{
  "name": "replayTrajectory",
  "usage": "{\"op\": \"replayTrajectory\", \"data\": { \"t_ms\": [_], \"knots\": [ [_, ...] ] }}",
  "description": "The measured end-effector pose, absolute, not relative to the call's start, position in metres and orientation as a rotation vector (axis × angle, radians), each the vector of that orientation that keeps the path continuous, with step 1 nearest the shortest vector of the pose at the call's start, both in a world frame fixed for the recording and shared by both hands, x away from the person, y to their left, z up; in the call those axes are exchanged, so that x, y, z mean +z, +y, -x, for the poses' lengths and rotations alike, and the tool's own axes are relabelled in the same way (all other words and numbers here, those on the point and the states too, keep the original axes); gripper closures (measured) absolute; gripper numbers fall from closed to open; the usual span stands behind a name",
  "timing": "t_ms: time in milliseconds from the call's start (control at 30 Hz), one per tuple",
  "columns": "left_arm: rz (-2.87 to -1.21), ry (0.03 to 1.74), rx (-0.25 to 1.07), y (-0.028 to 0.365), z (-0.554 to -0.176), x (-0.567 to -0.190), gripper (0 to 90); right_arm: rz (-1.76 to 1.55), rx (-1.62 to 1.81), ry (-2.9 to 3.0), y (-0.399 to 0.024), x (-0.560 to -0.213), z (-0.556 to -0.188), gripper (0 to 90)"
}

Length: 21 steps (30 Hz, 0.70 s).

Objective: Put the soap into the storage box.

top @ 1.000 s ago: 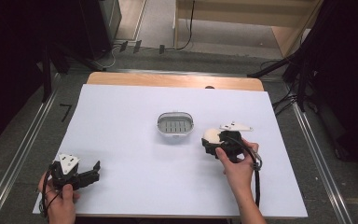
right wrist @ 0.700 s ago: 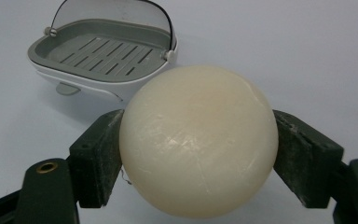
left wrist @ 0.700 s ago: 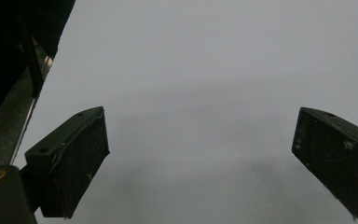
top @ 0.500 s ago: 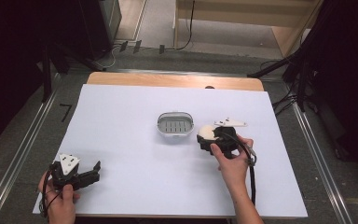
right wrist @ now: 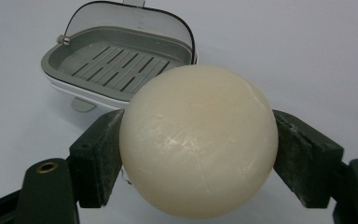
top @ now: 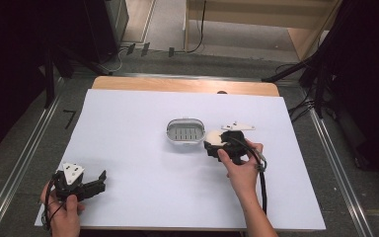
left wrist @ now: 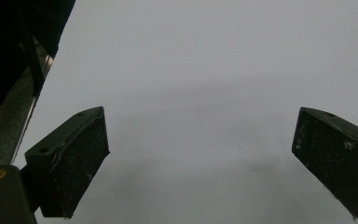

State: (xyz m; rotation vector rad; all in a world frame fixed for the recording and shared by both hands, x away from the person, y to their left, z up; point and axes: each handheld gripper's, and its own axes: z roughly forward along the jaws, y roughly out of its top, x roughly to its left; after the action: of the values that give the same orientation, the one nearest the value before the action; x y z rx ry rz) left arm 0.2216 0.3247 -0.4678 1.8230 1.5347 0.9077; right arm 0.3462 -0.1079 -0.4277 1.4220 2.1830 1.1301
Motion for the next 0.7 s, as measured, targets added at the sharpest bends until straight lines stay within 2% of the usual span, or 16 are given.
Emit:
{"op": "replayTrajectory", "data": {
  "t_ms": [700],
  "knots": [
    [-1.816, 1.533, 0.905, 0.326, -0.221, -0.467, 4.5, -1.388, 1.142, 2.202, -0.081, -0.416, -0.359, 24.4]
  ]
}}
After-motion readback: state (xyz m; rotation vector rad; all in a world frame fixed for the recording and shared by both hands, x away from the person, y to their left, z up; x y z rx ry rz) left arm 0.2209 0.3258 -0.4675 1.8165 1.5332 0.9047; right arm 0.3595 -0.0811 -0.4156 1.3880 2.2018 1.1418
